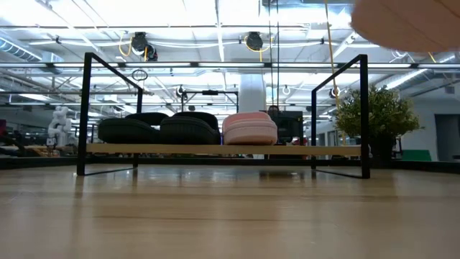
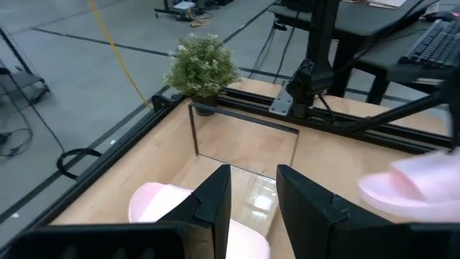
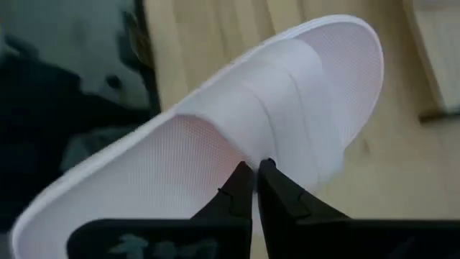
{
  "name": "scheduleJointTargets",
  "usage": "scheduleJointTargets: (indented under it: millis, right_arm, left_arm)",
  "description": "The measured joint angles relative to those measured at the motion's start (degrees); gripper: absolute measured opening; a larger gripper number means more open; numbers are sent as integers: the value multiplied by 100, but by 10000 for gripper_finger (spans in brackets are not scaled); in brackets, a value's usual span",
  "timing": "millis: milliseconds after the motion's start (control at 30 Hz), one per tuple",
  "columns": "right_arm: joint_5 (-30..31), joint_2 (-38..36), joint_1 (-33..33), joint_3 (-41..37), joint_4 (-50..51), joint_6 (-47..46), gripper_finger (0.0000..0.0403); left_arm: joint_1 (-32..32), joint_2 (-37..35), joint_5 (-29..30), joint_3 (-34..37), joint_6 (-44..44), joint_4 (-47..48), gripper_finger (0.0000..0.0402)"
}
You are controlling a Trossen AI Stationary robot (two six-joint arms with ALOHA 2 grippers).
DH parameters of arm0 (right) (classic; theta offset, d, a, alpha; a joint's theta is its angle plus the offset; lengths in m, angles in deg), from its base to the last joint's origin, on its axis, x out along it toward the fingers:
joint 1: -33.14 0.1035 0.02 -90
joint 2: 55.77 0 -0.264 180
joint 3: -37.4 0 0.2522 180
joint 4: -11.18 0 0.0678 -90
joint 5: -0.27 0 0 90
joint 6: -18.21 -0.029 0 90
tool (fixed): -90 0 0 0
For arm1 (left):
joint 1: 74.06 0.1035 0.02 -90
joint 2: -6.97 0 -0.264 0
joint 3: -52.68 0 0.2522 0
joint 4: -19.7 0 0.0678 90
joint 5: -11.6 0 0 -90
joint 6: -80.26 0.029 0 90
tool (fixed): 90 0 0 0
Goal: Pick and place slides into the shelf
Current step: Put the pink slipper on the shelf
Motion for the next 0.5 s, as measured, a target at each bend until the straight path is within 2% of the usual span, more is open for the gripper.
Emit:
scheduleJointTargets:
  millis: [200, 300, 500]
  right_arm:
    - [566, -2, -449, 366, -608, 692, 0]
    - [946, -2, -709, 589, -605, 1065, 0]
    - [1307, -2, -1476, 871, -854, 1990, 0]
  left_arm:
    - [-41, -212, 511, 0, 105, 361, 113]
    - [-63, -467, 810, -7, 100, 725, 113]
    - [-80, -1094, 1171, -7, 359, 963, 113]
